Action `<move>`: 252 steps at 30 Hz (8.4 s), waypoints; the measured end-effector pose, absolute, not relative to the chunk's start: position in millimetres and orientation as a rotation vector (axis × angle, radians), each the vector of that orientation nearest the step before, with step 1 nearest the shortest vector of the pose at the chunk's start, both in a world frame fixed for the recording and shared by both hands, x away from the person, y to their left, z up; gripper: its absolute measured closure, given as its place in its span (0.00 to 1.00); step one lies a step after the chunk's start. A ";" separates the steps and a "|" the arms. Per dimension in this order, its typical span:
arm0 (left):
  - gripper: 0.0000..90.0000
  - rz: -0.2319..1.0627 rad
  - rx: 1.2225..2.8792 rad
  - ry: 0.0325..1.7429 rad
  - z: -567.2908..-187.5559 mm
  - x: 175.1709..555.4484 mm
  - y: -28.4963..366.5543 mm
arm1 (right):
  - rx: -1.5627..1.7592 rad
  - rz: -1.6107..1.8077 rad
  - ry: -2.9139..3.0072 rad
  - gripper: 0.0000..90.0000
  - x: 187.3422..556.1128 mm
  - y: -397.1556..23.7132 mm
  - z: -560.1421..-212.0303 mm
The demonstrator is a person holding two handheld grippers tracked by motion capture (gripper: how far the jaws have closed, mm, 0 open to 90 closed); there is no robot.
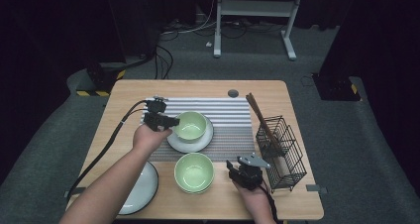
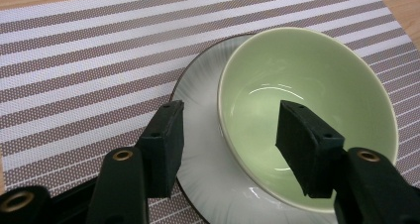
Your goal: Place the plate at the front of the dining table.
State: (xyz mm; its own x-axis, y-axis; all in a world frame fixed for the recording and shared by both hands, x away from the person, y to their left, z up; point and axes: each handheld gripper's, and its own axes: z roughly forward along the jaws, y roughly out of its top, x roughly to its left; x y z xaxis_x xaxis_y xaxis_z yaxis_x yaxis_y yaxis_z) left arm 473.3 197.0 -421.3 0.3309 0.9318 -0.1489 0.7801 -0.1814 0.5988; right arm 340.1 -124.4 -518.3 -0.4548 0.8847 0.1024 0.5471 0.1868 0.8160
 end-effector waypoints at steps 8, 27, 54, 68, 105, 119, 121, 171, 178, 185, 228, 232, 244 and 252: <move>0.45 0.359 2.034 1.475 -415.3 463.9 198.0 | 1.346 1.162 2.079 0.57 340.0 -123.6 -518.7; 0.41 0.388 2.014 1.466 -416.4 437.2 216.0 | 1.341 1.155 2.085 0.57 339.6 -122.2 -519.7; 0.40 0.457 2.021 1.392 -426.3 389.8 245.7 | 1.338 1.143 2.094 0.57 339.3 -120.2 -521.1; 0.38 0.448 2.031 1.380 -442.0 366.9 261.0 | 1.320 1.136 2.112 0.57 339.0 -118.4 -521.0; 0.34 0.495 1.977 1.261 -476.3 324.5 285.4 | 1.208 1.127 2.121 0.53 329.2 -104.0 -516.7; 0.32 0.451 1.986 1.148 -474.4 318.9 288.1 | 1.208 1.103 2.033 0.52 325.1 -107.3 -506.1; 0.31 0.450 1.985 1.136 -473.4 318.3 288.1 | 1.211 1.099 2.023 0.52 324.7 -108.7 -503.4; 0.27 0.477 1.931 1.082 -475.0 305.7 304.4 | 1.051 1.249 1.834 0.52 290.4 -101.8 -424.8; 0.27 0.481 1.931 1.081 -474.8 306.0 304.4 | 1.053 1.251 1.815 0.53 288.1 -106.1 -418.4; 0.27 0.481 1.921 1.089 -475.4 306.0 305.7 | 1.058 1.257 1.780 0.53 285.5 -111.4 -411.9; 0.27 0.470 1.929 1.087 -475.8 305.7 304.5 | 1.132 1.188 1.668 0.56 289.2 -143.7 -405.1; 0.27 0.472 1.927 1.090 -475.8 305.9 305.3 | 1.145 1.184 1.657 0.56 289.4 -147.3 -404.3; 0.27 0.472 1.918 1.098 -475.0 306.1 307.6 | 1.172 1.176 1.623 0.57 290.3 -158.8 -403.7; 0.27 0.468 1.923 1.097 -476.1 306.5 306.3 | 1.168 1.192 1.604 0.57 288.1 -163.6 -399.4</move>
State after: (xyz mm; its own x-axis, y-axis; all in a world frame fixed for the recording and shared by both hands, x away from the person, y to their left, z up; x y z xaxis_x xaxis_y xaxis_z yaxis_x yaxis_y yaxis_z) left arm 306.5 306.3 -476.1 0.5451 0.8340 -0.0849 0.5155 -0.2536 0.8185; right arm 288.1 -163.6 -399.4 -0.2503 0.9653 -0.0741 0.2078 0.1283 0.9697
